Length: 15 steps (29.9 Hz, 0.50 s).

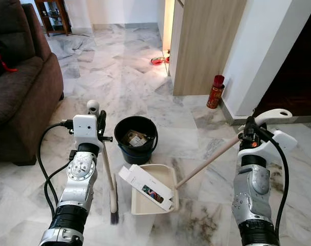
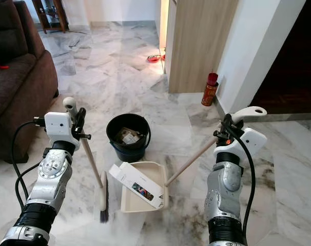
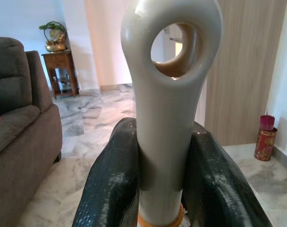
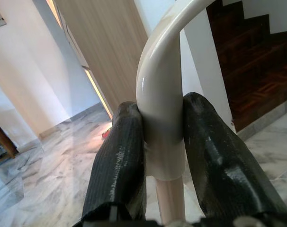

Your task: Sweep floor

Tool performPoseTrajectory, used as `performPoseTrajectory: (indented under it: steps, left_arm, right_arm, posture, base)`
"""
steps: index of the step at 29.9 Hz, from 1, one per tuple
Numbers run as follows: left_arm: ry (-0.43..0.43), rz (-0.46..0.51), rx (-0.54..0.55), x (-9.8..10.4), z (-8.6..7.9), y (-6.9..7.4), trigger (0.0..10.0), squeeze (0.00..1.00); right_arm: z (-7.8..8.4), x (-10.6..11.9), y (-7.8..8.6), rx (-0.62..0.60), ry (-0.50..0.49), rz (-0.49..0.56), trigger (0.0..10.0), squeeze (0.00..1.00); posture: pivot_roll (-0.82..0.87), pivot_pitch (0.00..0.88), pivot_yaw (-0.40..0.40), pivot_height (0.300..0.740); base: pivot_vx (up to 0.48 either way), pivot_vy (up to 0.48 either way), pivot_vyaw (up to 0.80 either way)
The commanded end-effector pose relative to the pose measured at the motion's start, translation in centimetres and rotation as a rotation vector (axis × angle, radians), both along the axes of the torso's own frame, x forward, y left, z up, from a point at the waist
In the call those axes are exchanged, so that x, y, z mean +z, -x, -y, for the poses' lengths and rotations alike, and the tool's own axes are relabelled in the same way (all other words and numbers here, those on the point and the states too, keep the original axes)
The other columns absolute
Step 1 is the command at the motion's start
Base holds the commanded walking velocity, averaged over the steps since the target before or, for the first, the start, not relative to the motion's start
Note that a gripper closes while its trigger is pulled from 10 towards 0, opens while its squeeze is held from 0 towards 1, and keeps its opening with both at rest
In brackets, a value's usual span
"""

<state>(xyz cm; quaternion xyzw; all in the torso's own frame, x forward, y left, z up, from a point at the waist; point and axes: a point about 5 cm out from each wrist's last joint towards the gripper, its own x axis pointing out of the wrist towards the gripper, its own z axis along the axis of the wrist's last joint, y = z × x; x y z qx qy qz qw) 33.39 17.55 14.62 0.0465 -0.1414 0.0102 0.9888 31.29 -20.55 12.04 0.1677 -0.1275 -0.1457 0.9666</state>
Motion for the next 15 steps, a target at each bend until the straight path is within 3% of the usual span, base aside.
performPoseTrajectory:
  steps: [1,7,11,12,13,15]
  left_arm:
    - [-0.022,0.043,-0.014,1.0,0.0,-0.3,10.0,0.0]
    - [-0.034,0.053,0.015,1.1,-0.6,0.1,10.0,0.0]
    - [-0.069,0.056,0.069,1.6,-1.5,-0.4,10.0,0.0]
    - [-0.028,0.061,0.099,1.8,-2.4,-0.4,10.0,0.0]
    - [-0.009,0.069,0.133,2.2,-3.5,-0.4,10.0,0.0]
    - [-0.082,0.071,0.124,2.6,-4.1,-0.8,10.0,0.0]
  right_arm:
    - [0.0,0.9,0.1,-0.014,0.003,0.049,10.0,0.0]
    - [0.6,1.2,0.5,-0.036,0.005,0.059,10.0,0.0]
    - [1.1,2.2,0.0,-0.044,0.091,0.063,10.0,0.0]
    - [1.4,2.5,-0.2,-0.065,0.096,0.061,10.0,0.0]
    - [1.9,3.4,-0.2,-0.069,0.042,0.112,10.0,0.0]
    - [2.7,3.7,-0.4,-0.075,0.009,0.136,10.0,0.0]
  posture:
    - [0.09,0.0,0.006,0.74]
    - [0.12,0.031,0.005,0.74]
    - [0.1,0.063,-0.01,0.74]
    - [0.1,0.058,0.003,0.74]
    - [0.1,0.041,0.019,0.74]
    - [0.11,0.01,0.021,0.74]
  base:
    - [0.0,0.0,0.0]
    - [0.0,0.0,0.0]
    - [0.0,0.0,0.0]
    - [0.0,0.0,0.0]
    - [0.0,0.0,0.0]
    - [0.0,0.0,0.0]
